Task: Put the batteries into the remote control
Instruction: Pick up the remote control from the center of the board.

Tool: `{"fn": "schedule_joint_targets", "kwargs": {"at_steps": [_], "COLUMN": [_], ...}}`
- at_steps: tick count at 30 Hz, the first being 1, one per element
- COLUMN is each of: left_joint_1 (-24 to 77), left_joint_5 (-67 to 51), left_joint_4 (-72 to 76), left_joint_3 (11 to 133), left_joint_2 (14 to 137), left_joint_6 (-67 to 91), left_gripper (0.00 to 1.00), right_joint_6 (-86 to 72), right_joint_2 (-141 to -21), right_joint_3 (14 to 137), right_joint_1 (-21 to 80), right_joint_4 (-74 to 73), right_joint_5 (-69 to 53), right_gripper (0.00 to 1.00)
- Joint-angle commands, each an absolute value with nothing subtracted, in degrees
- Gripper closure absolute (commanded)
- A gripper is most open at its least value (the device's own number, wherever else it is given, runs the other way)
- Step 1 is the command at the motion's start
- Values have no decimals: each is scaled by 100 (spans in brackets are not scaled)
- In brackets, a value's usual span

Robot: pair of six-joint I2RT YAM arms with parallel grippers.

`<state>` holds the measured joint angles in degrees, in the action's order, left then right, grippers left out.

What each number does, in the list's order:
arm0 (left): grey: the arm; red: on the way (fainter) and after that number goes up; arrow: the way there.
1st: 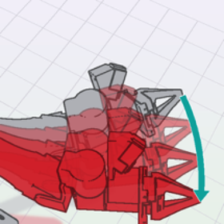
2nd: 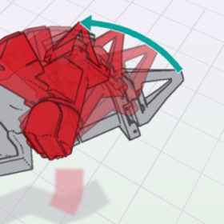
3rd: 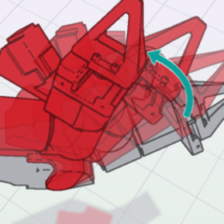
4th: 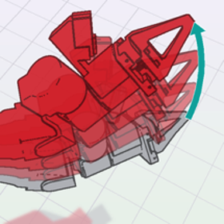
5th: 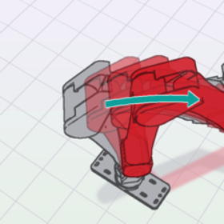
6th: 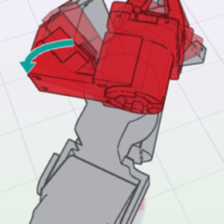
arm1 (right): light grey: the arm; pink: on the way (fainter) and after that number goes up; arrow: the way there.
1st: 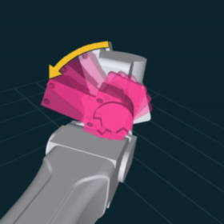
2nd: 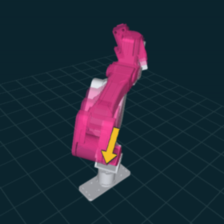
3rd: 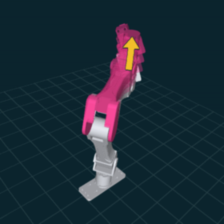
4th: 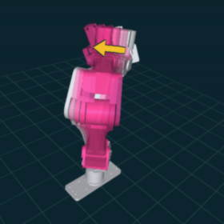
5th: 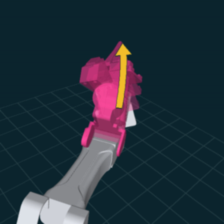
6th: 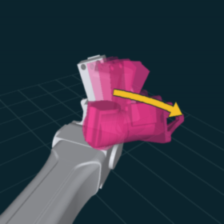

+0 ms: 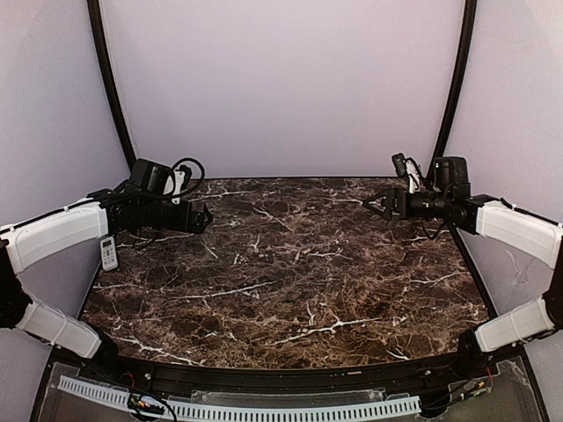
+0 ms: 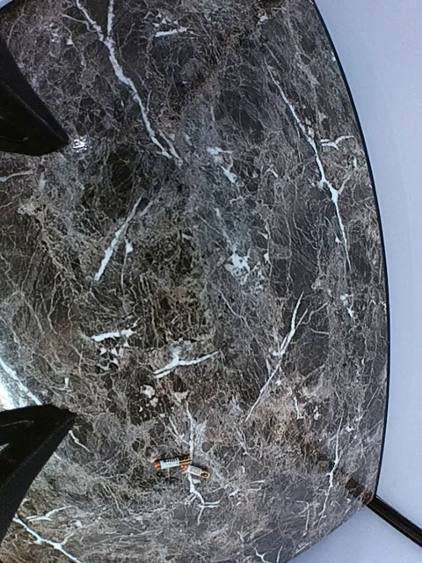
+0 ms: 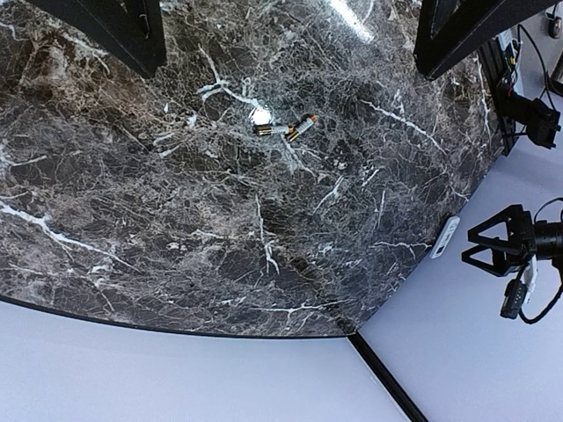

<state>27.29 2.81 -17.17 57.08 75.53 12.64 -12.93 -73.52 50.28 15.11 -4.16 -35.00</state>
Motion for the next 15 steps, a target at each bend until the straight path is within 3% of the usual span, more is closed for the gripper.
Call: {"fn": "schedule_joint_targets", "kwargs": {"at_steps": [1, 15], "left_joint_1": [2786, 2761], "left_joint_5": [552, 1896], "left_joint_4": [-1934, -2843], "left_joint_3": [5602, 6260], "left_joint_2": [7423, 7994], "left_joint_6": [1301, 1954], "left_gripper": [0, 0], "right_joint_6": [-1181, -1301], "right_joint_2": [-7419, -7759], "right_joint_3": [4955, 5220], "right_joint_1": [1577, 1593], "right_joint_4": [-467, -774], "right_joint_5": [-3589, -2941], "right_gripper": [1, 1]}}
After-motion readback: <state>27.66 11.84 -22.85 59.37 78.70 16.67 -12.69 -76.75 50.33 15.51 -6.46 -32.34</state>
